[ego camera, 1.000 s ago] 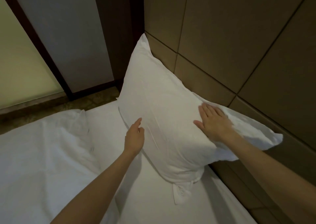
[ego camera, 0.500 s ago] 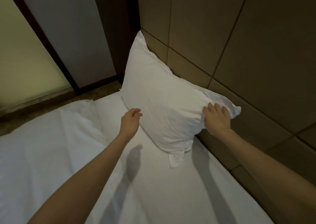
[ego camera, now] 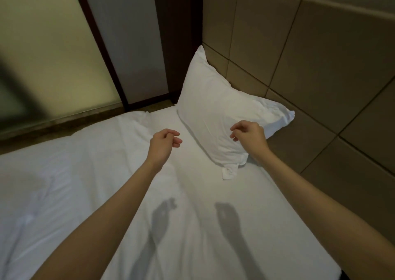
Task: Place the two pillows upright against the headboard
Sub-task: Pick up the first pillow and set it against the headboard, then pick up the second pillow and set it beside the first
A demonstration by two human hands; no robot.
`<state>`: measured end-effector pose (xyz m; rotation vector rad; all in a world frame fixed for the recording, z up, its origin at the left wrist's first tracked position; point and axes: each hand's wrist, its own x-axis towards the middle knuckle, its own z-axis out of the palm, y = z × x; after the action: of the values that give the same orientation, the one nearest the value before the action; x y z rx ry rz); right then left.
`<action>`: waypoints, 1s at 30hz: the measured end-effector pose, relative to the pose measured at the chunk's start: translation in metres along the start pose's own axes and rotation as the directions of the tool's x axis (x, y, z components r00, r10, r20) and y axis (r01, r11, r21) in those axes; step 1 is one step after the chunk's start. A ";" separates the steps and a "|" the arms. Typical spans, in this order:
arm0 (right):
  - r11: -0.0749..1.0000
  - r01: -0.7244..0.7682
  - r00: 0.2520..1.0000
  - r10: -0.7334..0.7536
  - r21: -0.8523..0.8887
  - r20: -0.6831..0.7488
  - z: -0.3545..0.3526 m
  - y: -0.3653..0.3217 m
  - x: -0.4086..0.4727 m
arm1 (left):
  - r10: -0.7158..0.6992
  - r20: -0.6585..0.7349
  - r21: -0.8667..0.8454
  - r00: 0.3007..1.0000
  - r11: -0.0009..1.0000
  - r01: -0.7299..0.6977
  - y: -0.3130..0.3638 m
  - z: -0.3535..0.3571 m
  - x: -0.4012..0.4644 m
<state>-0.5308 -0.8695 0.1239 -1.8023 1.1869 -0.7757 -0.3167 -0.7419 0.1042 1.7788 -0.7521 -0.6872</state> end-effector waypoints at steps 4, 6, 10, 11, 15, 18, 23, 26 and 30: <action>0.994 -0.012 1.000 0.010 0.108 0.021 0.011 -0.013 -0.049 | -0.004 -0.038 -0.026 0.999 1.000 0.003 -0.004 -0.028 -0.043; 0.994 -0.002 1.000 -0.001 0.109 0.026 0.016 -0.015 -0.074 | -0.018 -0.062 -0.048 0.998 0.999 0.015 -0.008 -0.040 -0.065; 0.980 -0.028 0.998 0.018 0.199 0.053 0.026 -0.021 -0.114 | -0.036 -0.092 -0.088 0.995 0.996 0.028 -0.014 -0.054 -0.103; 0.977 -0.039 0.998 0.026 0.211 0.064 0.028 -0.023 -0.122 | -0.039 -0.105 -0.098 0.994 0.995 0.029 -0.015 -0.058 -0.114; 0.968 -0.059 0.991 0.027 0.246 0.134 0.035 -0.027 -0.148 | -0.055 -0.157 -0.135 0.986 0.990 0.034 -0.023 -0.068 -0.147; 0.965 -0.062 0.980 0.011 0.254 0.200 0.041 -0.026 -0.165 | -0.076 -0.197 -0.141 0.977 0.989 0.049 -0.038 -0.073 -0.173; 0.965 -0.108 0.943 0.023 0.237 0.333 0.053 -0.014 -0.198 | -0.162 -0.296 -0.155 0.941 0.981 0.120 -0.069 -0.081 -0.224; 0.964 -0.146 0.915 0.047 0.221 0.401 0.067 -0.010 -0.220 | -0.225 -0.349 -0.177 0.910 0.969 0.172 -0.089 -0.092 -0.255; 0.959 -0.191 0.872 0.067 0.211 0.486 0.087 -0.010 -0.252 | -0.285 -0.401 -0.181 0.871 0.956 0.229 -0.117 -0.111 -0.296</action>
<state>-0.5459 -0.6070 0.0784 -1.5584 0.8289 -0.3512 -0.4033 -0.4197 0.0556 1.8394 -0.1715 -0.4801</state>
